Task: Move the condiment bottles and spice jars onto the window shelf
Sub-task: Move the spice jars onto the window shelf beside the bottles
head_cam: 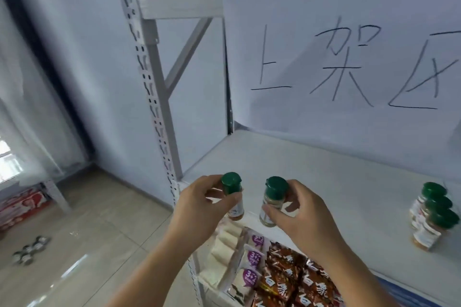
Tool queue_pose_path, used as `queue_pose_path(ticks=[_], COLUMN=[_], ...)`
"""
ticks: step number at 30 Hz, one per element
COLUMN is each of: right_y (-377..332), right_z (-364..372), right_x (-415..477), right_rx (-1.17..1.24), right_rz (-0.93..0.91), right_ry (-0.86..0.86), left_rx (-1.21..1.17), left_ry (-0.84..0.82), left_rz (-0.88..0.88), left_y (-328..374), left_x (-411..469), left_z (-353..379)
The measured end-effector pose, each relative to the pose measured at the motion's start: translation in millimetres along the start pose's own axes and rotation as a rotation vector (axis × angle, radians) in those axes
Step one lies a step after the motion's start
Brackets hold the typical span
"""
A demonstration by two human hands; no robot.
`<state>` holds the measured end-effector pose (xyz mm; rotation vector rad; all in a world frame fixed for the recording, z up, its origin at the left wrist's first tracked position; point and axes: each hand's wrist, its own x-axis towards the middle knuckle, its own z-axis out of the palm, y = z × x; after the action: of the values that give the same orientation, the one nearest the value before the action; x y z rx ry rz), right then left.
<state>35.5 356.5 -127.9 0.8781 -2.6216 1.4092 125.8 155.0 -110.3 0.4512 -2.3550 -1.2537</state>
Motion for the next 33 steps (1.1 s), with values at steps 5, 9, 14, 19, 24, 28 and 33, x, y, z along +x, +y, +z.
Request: queue_pose_path(ticks=[5,9,14,19,24,28,33], right_y=[-66.7,-117.0,-171.7,-213.0,-238.3,-251.3,-265.1], right_z=[82.6,144.8,214.2,271.6,313.0,347.3,395.0], right_x=[20.2,27.1,34.5,46.3,69.8,99.7,146.1], right_rx=[0.079,0.130,0.147,0.143,0.139,0.126,0.165], right_rz=[-0.075,-0.137,-0.201,-0.242,-0.267,-0.299,-0.312], right_ry=[-0.149,-0.208,-0.264,-0.317,-0.409,-0.425,-0.439], left_rx=[0.033,0.062,0.044,0.051,0.032,0.050,0.107], left_ry=[0.117,0.185,0.250,0.310,0.387,0.415,0.455], left_rz=[-0.068,-0.097,-0.130,-0.163,-0.215,-0.241,-0.265], left_y=[-44.5,-82.3,-124.8,-159.8,-189.2,-209.1,-235.2], left_x=[-3.6,-3.9,-6.0,-13.4,-4.6,15.1,56.1], left_z=[-93.7,-160.7,-229.6,-287.6,-324.3,-346.8,-382.4])
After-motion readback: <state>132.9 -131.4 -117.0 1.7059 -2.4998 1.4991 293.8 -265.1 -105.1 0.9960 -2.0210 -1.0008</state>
